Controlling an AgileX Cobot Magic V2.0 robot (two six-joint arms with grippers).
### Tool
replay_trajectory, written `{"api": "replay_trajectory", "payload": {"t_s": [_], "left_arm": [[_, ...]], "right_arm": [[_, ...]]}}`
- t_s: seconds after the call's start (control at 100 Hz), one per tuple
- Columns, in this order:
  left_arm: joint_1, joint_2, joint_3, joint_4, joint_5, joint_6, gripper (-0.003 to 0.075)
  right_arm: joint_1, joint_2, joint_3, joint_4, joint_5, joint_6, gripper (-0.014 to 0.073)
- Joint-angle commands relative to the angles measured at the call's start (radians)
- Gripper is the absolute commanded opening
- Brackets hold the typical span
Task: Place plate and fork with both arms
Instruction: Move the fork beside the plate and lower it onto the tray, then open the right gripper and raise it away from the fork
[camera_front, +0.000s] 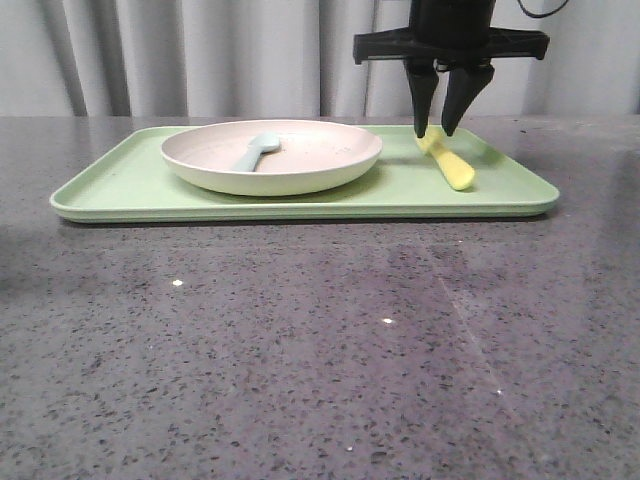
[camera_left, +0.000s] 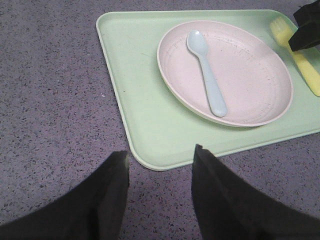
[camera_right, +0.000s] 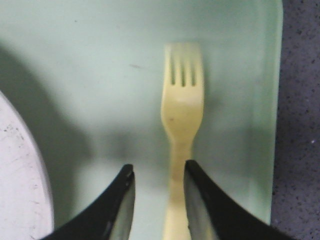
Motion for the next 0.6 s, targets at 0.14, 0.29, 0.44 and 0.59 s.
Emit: {"api": "replay_trajectory", "payload": {"t_s": [0.14,0.29,0.44,0.59], "left_arm": [[0.002,-0.015,-0.028,-0.020,-0.062,-0.012,0.0303],[0.002,-0.015,-0.028,-0.020,-0.066,-0.012,0.0303],[0.002,-0.015,-0.028,-0.020,-0.074,-0.012,0.0303],[0.002,-0.015,-0.028,-0.020,-0.074,-0.012,0.0303]], "right_arm": [[-0.006,-0.065,-0.025,-0.018,0.097,-0.015,0.0328],[-0.006,-0.086,-0.025,-0.025,0.097,-0.015,0.0328],[-0.004,-0.125,-0.025,-0.025,0.097,-0.015,0.0328],[0.013,-0.178,-0.010,-0.025,0.097,-0.025,0.0328]]}}
